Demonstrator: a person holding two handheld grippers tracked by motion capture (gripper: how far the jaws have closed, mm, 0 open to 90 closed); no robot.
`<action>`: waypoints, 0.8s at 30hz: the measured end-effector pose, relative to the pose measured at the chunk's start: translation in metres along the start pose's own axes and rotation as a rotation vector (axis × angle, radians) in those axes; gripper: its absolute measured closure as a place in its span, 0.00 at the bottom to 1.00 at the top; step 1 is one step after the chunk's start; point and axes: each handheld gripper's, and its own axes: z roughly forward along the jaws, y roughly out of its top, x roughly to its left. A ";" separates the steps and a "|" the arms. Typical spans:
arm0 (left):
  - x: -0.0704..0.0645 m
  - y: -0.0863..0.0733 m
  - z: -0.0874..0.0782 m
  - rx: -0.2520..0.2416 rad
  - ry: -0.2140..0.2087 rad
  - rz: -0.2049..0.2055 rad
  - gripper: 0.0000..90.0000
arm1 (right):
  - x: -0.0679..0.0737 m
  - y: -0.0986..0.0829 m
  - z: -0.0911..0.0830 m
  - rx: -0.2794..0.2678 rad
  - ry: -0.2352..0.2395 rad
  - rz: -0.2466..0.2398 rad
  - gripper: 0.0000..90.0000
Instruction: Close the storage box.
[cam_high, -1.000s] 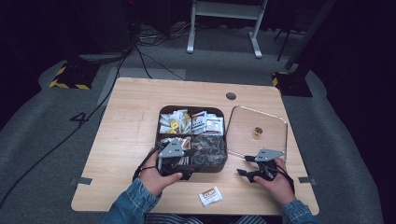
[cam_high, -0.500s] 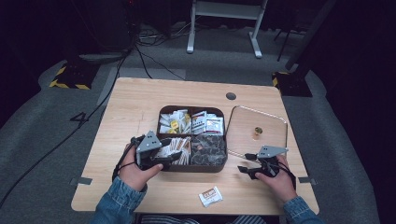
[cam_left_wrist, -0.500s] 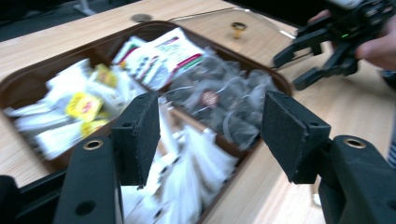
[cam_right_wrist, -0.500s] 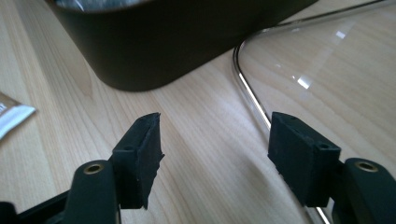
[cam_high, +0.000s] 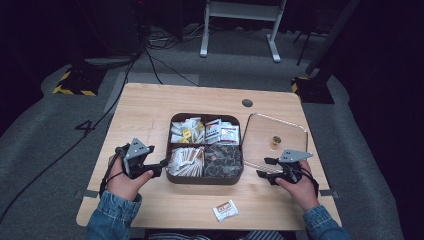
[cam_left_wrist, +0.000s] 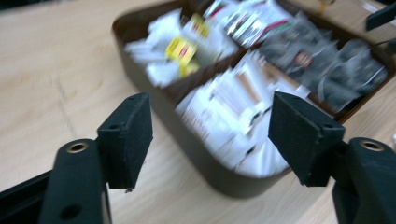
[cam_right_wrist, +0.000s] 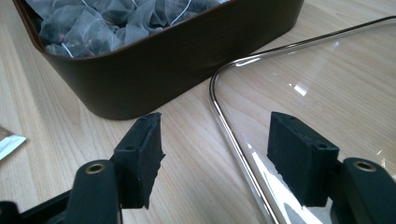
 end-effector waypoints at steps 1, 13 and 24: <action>0.004 -0.003 0.001 0.006 0.000 -0.023 0.34 | 0.000 0.001 0.000 -0.003 0.001 0.001 0.39; 0.039 -0.042 0.009 0.097 0.103 -0.104 0.28 | -0.023 0.004 -0.002 -0.007 -0.090 0.037 0.34; 0.051 -0.065 0.025 0.145 0.131 -0.120 0.26 | -0.054 -0.004 -0.002 -0.071 -0.313 0.216 0.30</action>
